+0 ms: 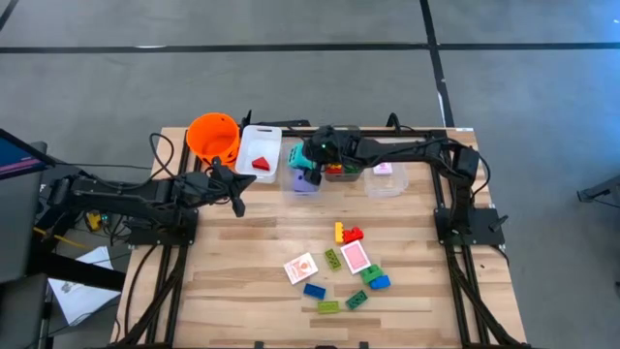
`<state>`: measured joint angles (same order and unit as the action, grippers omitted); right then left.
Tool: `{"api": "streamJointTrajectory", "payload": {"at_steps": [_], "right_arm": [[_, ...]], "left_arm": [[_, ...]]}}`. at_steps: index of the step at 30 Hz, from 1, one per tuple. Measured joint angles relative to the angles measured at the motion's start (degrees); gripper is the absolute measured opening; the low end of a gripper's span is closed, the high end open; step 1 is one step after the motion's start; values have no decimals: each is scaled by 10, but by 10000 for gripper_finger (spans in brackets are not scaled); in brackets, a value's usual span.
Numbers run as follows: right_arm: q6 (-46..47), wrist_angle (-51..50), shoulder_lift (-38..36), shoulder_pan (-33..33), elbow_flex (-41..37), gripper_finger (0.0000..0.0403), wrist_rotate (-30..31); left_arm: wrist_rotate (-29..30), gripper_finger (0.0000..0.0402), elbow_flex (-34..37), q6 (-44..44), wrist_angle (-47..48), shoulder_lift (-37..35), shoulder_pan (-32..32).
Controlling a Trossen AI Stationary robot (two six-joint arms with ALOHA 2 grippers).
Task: Pick & Place Toys
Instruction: Put the large red game piece into the black bin
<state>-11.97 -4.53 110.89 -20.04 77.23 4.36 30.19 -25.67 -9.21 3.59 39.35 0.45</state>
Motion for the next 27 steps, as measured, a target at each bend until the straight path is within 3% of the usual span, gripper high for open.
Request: {"api": "streamJointTrajectory", "payload": {"at_steps": [6, 11, 14, 22, 27], "right_arm": [[0, -19, -14, 24, -1, 398, 2], [50, -91, -74, 75, 0, 398, 2], [64, -139, -116, 122, 0, 398, 6], [61, -243, -195, 292, 0, 398, 102], [169, -334, -203, 403, 0, 398, 199]], "left_arm": [[0, 0, 0, 0, -8, 0, 0], [-5, 0, 0, -1, -30, 0, 0], [-40, 0, 0, -1, -39, 0, 0], [-91, 0, 0, -3, -89, 7, 0], [-91, 0, 0, -40, -177, 44, -11]]}}
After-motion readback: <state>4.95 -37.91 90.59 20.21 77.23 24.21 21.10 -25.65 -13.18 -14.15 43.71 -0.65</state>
